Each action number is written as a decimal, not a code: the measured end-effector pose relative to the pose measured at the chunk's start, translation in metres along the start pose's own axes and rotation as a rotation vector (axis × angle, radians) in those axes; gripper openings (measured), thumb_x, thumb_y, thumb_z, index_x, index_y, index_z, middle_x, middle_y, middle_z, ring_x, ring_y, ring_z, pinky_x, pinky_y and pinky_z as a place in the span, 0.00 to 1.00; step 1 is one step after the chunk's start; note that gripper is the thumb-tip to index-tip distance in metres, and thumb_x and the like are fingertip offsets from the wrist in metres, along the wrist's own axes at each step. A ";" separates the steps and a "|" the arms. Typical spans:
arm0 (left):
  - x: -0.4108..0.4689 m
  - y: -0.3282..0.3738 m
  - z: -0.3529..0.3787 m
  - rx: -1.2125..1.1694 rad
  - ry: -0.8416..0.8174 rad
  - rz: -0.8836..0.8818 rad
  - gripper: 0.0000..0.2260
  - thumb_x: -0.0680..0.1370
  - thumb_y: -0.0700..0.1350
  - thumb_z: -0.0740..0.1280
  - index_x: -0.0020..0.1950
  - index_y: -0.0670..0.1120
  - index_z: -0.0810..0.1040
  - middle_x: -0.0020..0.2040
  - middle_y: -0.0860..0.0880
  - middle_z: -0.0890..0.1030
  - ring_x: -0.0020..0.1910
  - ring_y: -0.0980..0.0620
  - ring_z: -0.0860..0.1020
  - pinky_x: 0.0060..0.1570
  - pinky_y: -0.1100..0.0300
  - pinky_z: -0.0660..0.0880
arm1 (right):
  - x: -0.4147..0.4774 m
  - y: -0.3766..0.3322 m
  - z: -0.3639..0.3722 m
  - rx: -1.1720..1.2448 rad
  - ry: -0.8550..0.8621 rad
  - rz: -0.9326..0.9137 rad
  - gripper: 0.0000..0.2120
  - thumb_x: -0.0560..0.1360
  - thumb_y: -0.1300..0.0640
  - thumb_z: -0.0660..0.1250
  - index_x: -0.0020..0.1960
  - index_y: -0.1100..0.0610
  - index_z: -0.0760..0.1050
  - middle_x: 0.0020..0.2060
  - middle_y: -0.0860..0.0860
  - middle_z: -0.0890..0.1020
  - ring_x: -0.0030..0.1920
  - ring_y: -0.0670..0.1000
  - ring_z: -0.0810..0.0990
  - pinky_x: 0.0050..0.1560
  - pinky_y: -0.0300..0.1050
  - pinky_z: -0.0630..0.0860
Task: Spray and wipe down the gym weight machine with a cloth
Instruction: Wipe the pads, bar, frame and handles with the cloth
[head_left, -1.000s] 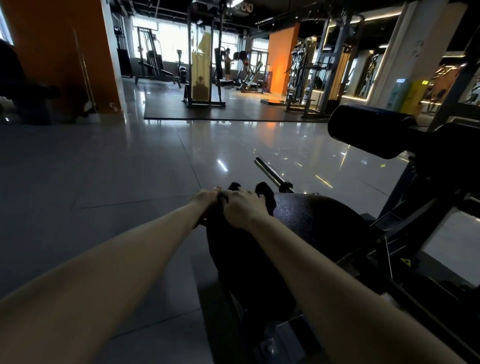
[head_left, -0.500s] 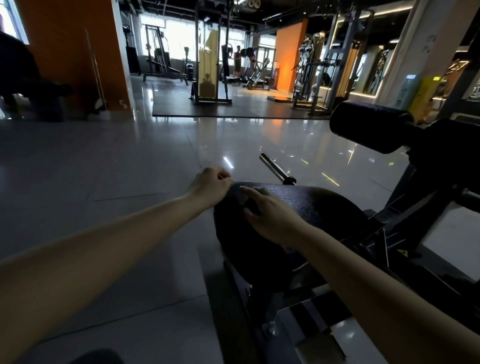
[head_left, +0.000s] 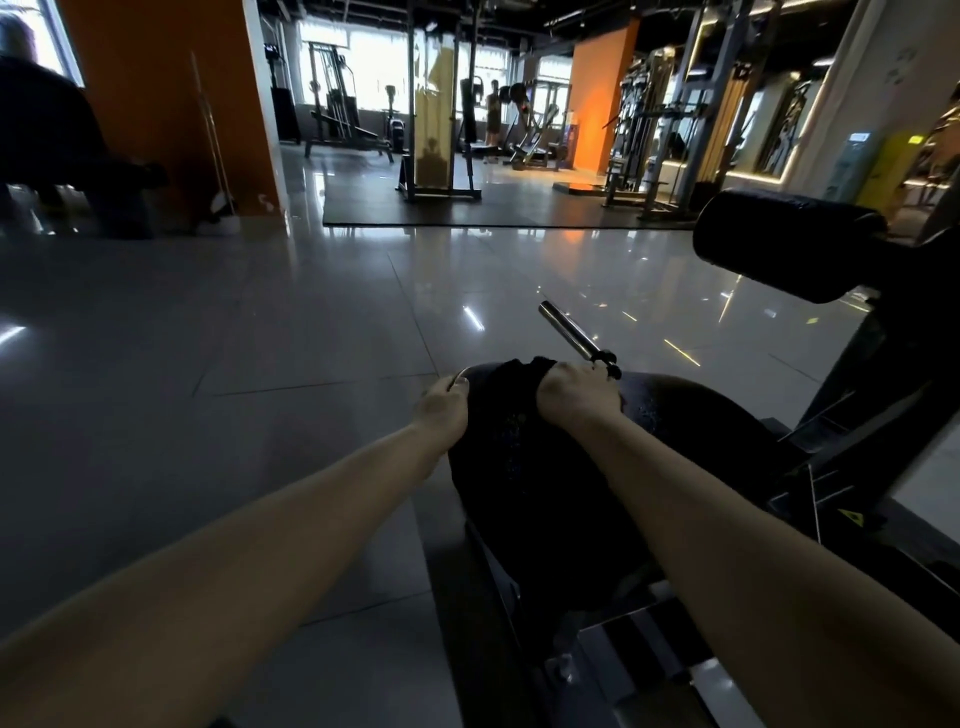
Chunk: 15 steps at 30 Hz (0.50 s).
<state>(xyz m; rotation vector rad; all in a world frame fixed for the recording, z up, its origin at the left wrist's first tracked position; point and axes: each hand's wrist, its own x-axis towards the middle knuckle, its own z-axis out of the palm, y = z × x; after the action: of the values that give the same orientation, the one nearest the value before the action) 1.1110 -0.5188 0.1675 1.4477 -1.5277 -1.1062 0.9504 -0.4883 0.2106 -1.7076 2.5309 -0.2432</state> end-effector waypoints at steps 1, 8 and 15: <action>0.001 -0.002 0.001 -0.013 0.021 0.010 0.16 0.86 0.48 0.56 0.67 0.46 0.79 0.64 0.43 0.81 0.60 0.45 0.77 0.58 0.56 0.72 | 0.005 -0.012 -0.001 -0.021 -0.009 0.022 0.21 0.81 0.55 0.54 0.70 0.58 0.72 0.71 0.64 0.71 0.74 0.65 0.63 0.75 0.60 0.58; 0.012 -0.012 0.002 0.057 0.045 -0.031 0.19 0.86 0.49 0.54 0.68 0.40 0.76 0.65 0.36 0.79 0.62 0.37 0.78 0.60 0.49 0.74 | 0.020 -0.059 0.007 0.130 -0.006 -0.232 0.26 0.82 0.40 0.56 0.62 0.61 0.78 0.61 0.63 0.80 0.64 0.63 0.77 0.64 0.53 0.69; 0.017 0.004 0.002 0.215 0.091 -0.067 0.17 0.86 0.43 0.54 0.69 0.39 0.74 0.70 0.36 0.74 0.67 0.38 0.73 0.62 0.53 0.68 | 0.038 0.078 -0.021 0.052 0.177 0.042 0.15 0.81 0.62 0.56 0.61 0.64 0.78 0.60 0.63 0.80 0.61 0.63 0.80 0.58 0.53 0.76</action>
<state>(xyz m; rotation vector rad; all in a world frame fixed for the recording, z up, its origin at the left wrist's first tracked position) 1.1067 -0.5358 0.1697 1.6813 -1.5810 -0.9226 0.8617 -0.4932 0.2180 -1.6820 2.6534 -0.4730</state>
